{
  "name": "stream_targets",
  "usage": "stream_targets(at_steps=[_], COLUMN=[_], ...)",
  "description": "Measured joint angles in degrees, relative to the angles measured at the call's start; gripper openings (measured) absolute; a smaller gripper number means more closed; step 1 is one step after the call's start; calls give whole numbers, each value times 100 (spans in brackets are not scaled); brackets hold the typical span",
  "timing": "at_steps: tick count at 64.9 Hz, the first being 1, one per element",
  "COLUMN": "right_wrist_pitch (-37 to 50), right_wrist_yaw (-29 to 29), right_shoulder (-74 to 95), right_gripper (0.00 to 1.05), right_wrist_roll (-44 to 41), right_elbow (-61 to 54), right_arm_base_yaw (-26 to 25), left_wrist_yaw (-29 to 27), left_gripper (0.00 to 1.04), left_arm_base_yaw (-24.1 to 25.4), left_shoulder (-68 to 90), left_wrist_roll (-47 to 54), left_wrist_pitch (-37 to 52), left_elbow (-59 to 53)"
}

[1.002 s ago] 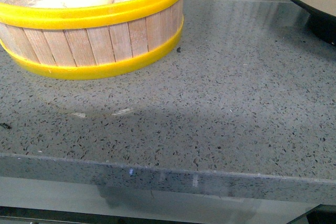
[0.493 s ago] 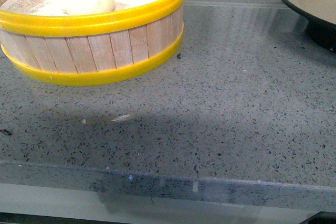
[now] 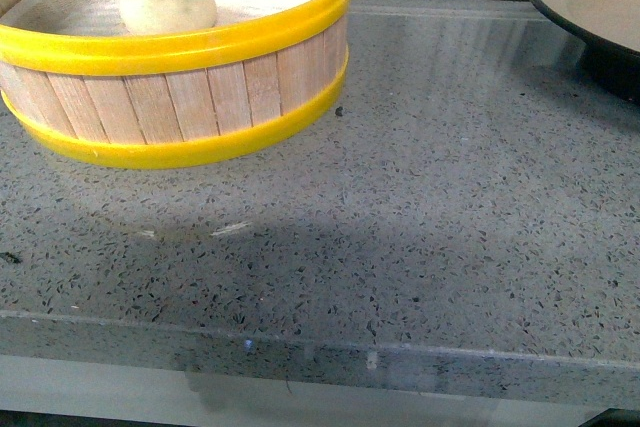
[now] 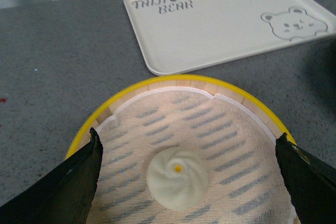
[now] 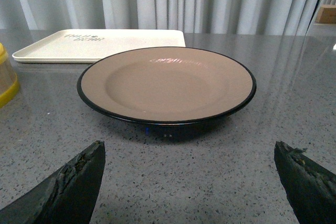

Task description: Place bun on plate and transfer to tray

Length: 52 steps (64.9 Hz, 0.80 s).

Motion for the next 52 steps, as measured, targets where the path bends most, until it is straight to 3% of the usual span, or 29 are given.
stream_targets(at_steps=[52], right_wrist_pitch=[0], right_wrist_yaw=[0], right_shoulder=[0], right_gripper=[96], right_wrist_roll=[0], right_elbow=[0], right_arm_base_yaw=[0], left_wrist_yaw=[-501], left_gripper=[98], left_arm_base_yaw=[-96], left_shoulder=[1340], left_wrist_roll=[638], left_wrist_pitch=[-765], left_elbow=[645])
